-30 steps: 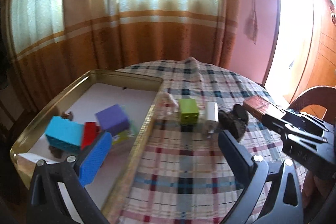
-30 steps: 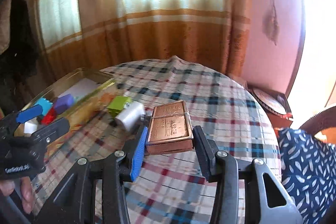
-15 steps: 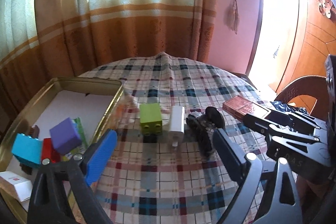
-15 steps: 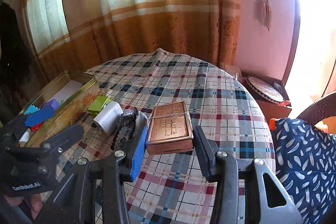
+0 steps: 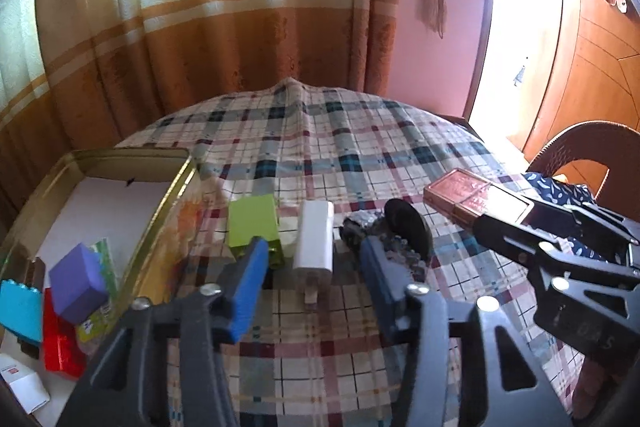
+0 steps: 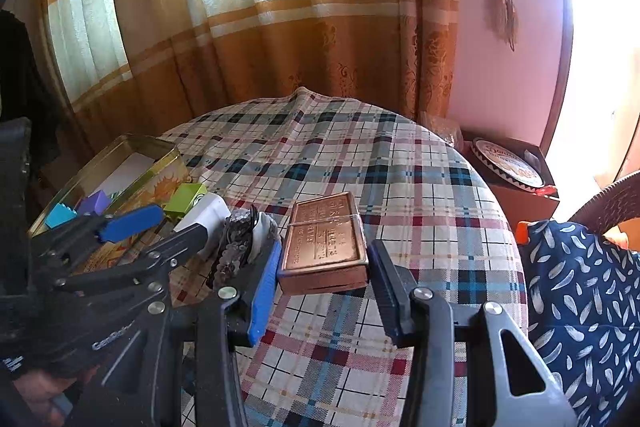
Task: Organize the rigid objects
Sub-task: 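Close the left gripper on the white charger while the right gripper holds the copper bar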
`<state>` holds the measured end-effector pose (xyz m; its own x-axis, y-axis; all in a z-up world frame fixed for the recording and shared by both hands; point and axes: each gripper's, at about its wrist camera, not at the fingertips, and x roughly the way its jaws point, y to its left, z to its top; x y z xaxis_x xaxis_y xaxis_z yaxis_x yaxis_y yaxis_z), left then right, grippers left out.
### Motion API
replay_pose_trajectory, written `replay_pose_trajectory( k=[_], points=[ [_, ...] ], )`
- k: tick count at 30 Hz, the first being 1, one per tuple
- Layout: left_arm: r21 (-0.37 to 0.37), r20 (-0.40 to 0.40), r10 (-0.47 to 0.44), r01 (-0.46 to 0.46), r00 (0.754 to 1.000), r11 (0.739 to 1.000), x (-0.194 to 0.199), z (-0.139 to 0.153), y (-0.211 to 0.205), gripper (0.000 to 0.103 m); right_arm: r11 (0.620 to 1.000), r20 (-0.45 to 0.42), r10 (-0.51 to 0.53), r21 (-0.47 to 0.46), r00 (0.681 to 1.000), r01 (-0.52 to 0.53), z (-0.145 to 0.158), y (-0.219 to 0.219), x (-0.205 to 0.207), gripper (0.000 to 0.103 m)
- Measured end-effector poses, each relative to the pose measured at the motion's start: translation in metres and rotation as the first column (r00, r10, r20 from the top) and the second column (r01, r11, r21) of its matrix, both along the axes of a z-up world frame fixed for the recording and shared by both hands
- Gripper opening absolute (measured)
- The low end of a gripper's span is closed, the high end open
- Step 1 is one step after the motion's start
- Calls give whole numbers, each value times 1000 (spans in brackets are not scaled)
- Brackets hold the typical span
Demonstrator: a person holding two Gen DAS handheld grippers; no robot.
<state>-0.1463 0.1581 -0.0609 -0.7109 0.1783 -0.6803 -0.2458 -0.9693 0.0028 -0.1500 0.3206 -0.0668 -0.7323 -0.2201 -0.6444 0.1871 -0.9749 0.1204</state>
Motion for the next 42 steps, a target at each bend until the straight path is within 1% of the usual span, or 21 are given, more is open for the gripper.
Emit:
replay_pose_trajectory(
  k=[6, 10, 12, 13, 14, 15, 16, 18, 20, 24, 27, 29, 31, 34, 40, 42],
  points=[
    [4, 29, -15, 15, 999, 1000, -4, -6, 4, 44, 1000, 58, 16, 14, 998, -17, -8, -2, -8, 47],
    [1, 29, -9, 9, 1000, 1000, -8, -7, 6, 44, 999, 101, 24, 21, 995, -26, -14, -4, -14, 48],
    [-6, 27, -9, 9, 1000, 1000, -9, -8, 7, 43, 1000, 109, 22, 17, 994, -24, -15, -3, -17, 48],
    [-12, 24, -10, 10, 1000, 1000, -9, -8, 8, 39, 999, 112, 24, 19, 993, -26, -15, -3, -19, 48],
    [-18, 29, -13, 13, 999, 1000, -9, -9, 8, 24, 999, 124, 30, 22, 992, -33, -17, -4, -21, 48],
    [-19, 35, -14, 15, 999, 1000, -9, -10, 8, 20, 999, 149, 42, 16, 988, -45, -20, -5, -25, 48],
    [-13, 41, -18, 18, 999, 1000, -10, -11, 8, 20, 999, 167, 47, 9, 985, -49, -23, -5, -27, 47],
    [-13, 41, -21, 21, 999, 1000, -9, -11, 7, 20, 999, 170, 45, -3, 984, -45, -24, -2, -28, 46],
    [-9, 42, -22, 22, 999, 1000, -9, -12, 6, 20, 999, 170, 47, 4, 984, -49, -24, -4, -27, 46],
    [-2, 44, -19, 19, 999, 1000, -9, -12, 5, 20, 998, 161, 50, 40, 986, -57, -24, -10, -25, 46],
    [7, 34, -8, 7, 999, 1000, -5, -9, 0, 20, 998, 146, 42, 34, 988, -47, -21, -7, -23, 46],
    [13, 18, 1, -1, 1000, 1000, 2, -7, -4, 20, 999, 127, 34, 26, 991, -37, -18, -4, -21, 46],
    [35, 6, 10, -10, 1000, 999, 7, -3, -9, 20, 999, 114, 31, 36, 993, -35, -16, -6, -19, 46],
    [34, -29, 26, -25, 999, 999, 13, 3, -14, 20, 998, 81, 27, 61, 996, -32, -12, -9, -14, 46],
    [55, -76, 69, -65, 995, 996, 21, 10, -26, 20, 998, 8, 42, 54, 999, -43, -2, -18, -5, 46],
    [59, -98, 84, -78, 992, 995, 26, 13, -30, 20, 997, -19, 47, 67, 999, -46, 1, -23, -2, 46]
  ],
)
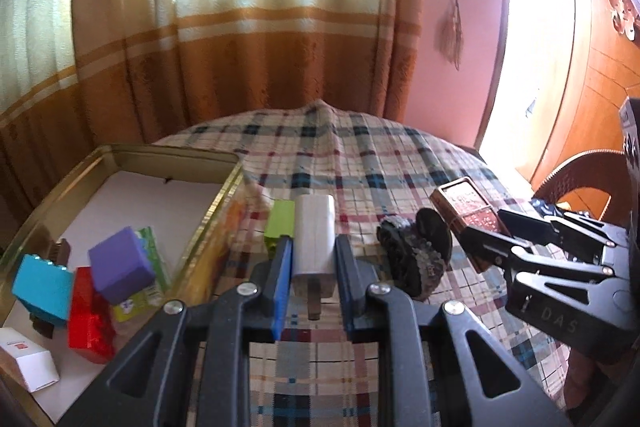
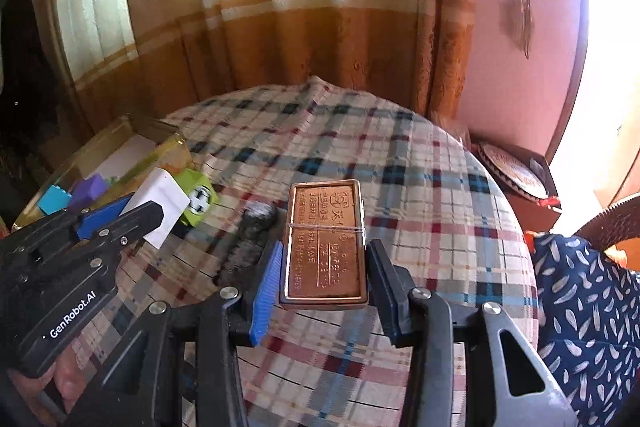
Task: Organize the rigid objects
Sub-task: 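Close the left gripper on the white charger while the right gripper holds the copper bar, then carry the white charger and copper bar in both grippers toward the tin tray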
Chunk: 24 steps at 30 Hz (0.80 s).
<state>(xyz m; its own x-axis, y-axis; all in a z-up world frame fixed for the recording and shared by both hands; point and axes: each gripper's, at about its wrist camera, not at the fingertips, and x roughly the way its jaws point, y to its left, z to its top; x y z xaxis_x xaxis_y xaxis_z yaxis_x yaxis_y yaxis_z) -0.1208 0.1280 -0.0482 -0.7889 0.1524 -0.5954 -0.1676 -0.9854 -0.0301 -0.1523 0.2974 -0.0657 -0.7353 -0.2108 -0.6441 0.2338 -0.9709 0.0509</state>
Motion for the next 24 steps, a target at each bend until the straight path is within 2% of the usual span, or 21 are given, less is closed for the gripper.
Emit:
replay_pose_trajectory(
  k=[5, 12, 24],
  points=[
    [-9, -68, 32, -33, 997, 999, 15, 8, -9, 20, 1000, -59, 4, -27, 998, -6, 7, 0, 6, 46],
    [-11, -112, 53, -54, 992, 998, 25, 13, -17, 20, 998, -110, -10, -56, 994, 4, 12, 4, 11, 46],
    [7, -137, 67, -67, 988, 998, 38, 14, -27, 20, 997, -193, -30, -70, 981, 17, 20, 4, 24, 46]
  ],
)
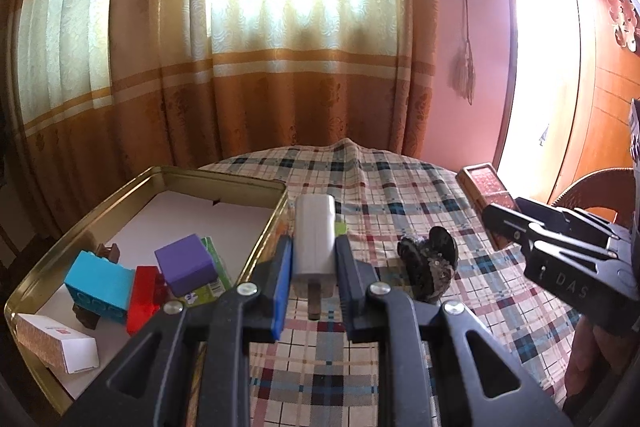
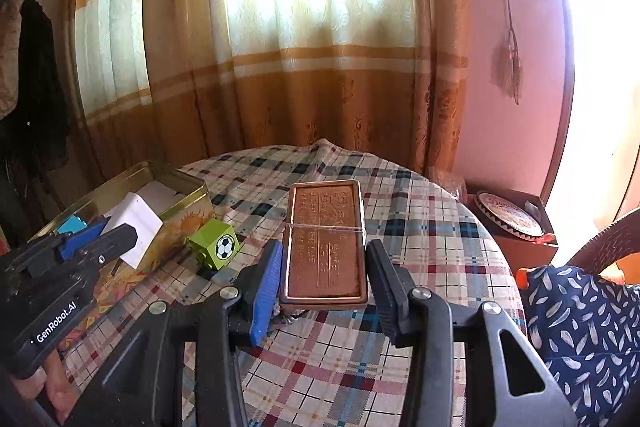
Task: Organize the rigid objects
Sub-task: 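Carry the white charger and copper bar in both grippers toward the tin tray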
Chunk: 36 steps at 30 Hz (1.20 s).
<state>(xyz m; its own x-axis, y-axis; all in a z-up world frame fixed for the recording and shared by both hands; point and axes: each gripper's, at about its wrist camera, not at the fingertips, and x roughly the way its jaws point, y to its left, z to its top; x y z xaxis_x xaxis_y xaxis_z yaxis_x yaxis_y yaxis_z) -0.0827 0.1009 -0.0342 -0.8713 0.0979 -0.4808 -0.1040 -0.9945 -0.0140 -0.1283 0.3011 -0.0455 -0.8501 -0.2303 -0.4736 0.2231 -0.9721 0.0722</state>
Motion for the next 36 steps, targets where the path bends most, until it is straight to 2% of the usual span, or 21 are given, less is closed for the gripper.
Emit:
replay_pose_trajectory(
  k=[15, 36],
  points=[
    [28, -6, 22, -22, 1000, 999, 5, -2, -9, 20, 1000, -77, 8, 14, 997, -7, 8, -5, 14, 46],
    [46, -19, 58, -57, 998, 997, 16, -1, -25, 20, 996, -136, 92, 32, 986, -89, 18, -34, 33, 46]
  ],
)
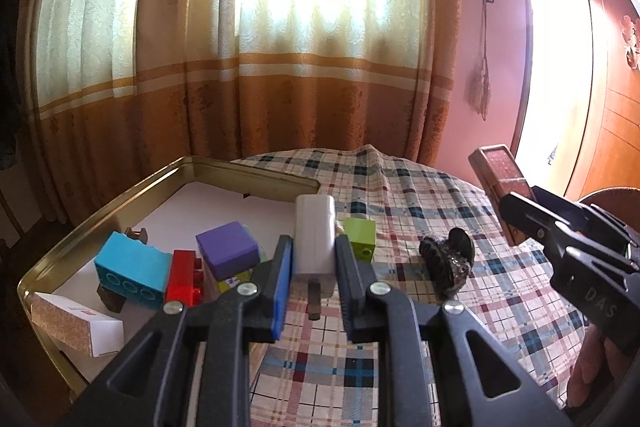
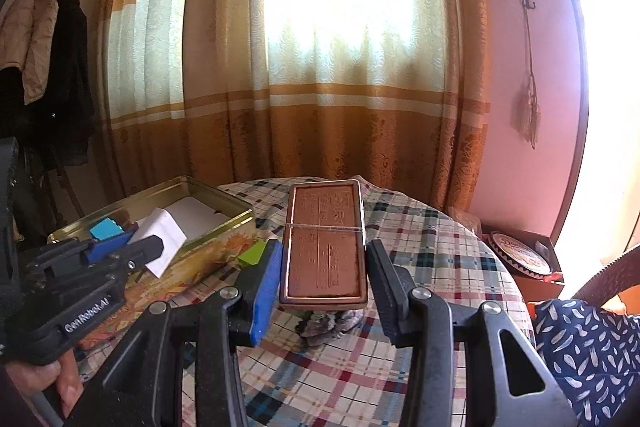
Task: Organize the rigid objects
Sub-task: 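Carry the white charger and copper bar in both grippers toward the tin tray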
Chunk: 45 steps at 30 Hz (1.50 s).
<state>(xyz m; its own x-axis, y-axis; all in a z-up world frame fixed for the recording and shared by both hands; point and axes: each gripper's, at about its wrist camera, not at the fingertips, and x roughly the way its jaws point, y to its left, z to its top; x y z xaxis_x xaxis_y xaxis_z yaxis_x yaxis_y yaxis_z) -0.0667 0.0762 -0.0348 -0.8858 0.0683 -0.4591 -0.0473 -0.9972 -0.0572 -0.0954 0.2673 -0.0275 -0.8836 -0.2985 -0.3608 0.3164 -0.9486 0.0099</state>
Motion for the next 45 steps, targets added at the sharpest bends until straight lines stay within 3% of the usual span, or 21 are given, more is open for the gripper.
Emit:
replay_pose_trajectory(
  k=[24, 45],
  points=[
    [19, -13, 40, -39, 999, 999, 7, 1, -21, 20, 996, -10, 90, -9, 996, -90, -4, -37, 14, 46],
    [11, -44, 54, -54, 998, 998, 17, 3, -29, 20, 993, -13, 117, -22, 993, -117, -6, -45, 18, 46]
  ],
)
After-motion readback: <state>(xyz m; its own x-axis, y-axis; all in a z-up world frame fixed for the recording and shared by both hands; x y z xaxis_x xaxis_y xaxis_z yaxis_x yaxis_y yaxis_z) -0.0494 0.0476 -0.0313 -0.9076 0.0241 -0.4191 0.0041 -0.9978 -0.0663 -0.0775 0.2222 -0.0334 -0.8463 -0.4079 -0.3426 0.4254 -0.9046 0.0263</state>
